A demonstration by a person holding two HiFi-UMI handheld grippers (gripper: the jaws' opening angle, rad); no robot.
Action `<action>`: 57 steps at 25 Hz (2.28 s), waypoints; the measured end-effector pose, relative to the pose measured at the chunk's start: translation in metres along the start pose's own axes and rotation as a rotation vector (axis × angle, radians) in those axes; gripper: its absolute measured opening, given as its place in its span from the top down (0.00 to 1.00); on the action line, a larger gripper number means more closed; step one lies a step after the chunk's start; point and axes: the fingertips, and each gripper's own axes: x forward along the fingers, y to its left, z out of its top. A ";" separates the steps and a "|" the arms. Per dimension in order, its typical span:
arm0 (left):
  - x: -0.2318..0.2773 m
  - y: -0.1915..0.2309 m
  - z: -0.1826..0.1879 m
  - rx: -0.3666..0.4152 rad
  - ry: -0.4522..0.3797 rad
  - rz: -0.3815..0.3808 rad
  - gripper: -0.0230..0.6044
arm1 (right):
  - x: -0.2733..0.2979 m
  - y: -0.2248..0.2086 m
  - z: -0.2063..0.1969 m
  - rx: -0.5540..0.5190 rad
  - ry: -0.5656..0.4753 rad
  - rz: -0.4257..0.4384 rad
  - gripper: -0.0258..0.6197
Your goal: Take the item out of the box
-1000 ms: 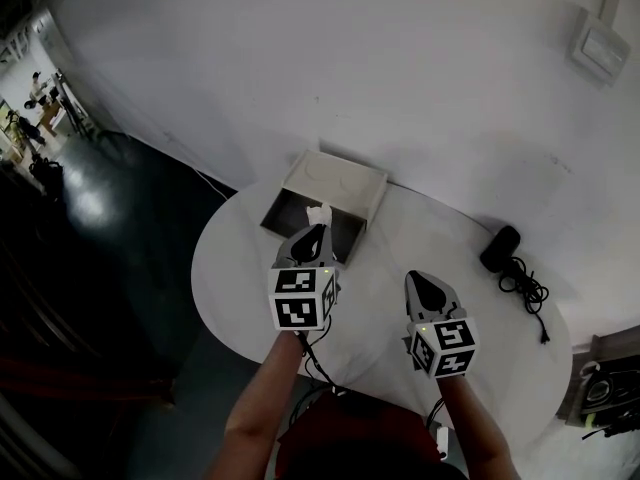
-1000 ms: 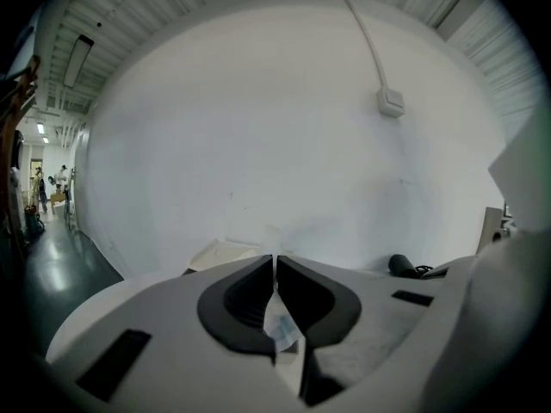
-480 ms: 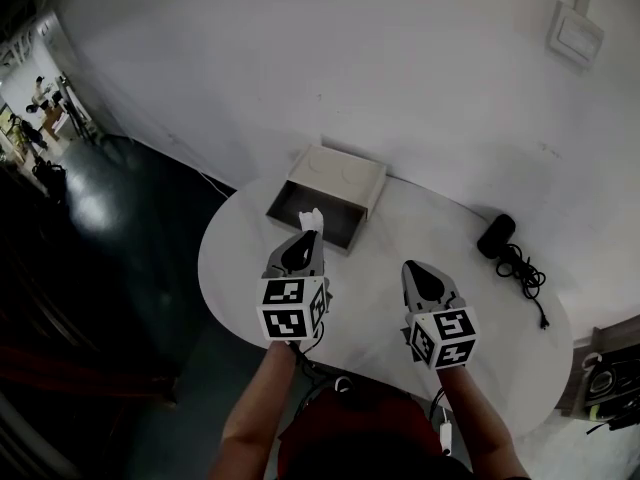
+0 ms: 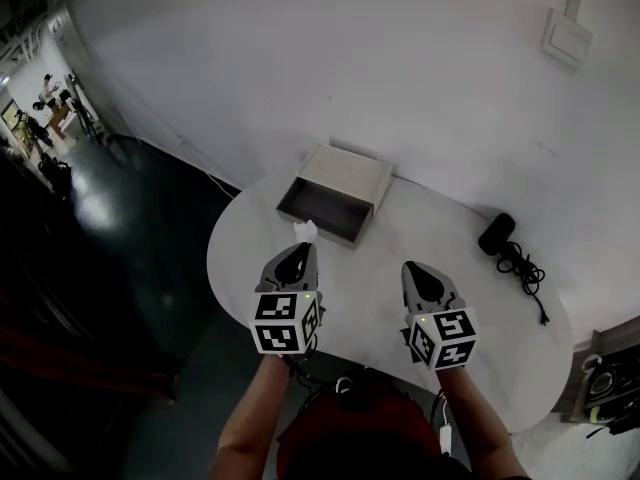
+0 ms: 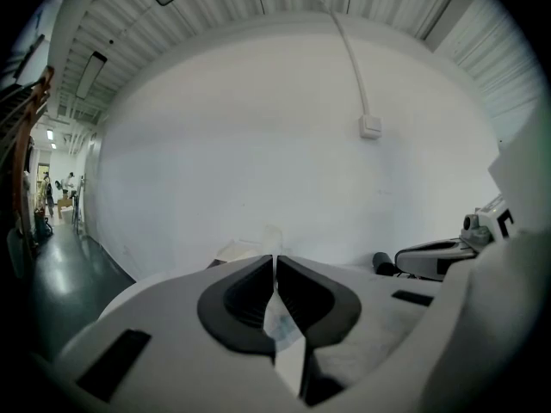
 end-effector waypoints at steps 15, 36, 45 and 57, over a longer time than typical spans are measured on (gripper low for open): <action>-0.050 0.010 -0.016 -0.012 -0.015 0.021 0.91 | -0.023 0.026 0.000 0.005 -0.028 0.018 0.94; -0.082 -0.004 -0.025 -0.024 -0.059 0.024 0.91 | -0.043 0.041 -0.002 0.032 -0.052 0.073 0.94; -0.090 -0.007 -0.031 -0.031 -0.065 0.022 0.91 | -0.049 0.043 -0.006 0.028 -0.053 0.060 0.94; -0.096 -0.017 -0.035 -0.026 -0.054 0.007 0.91 | -0.059 0.050 -0.007 0.028 -0.059 0.081 0.94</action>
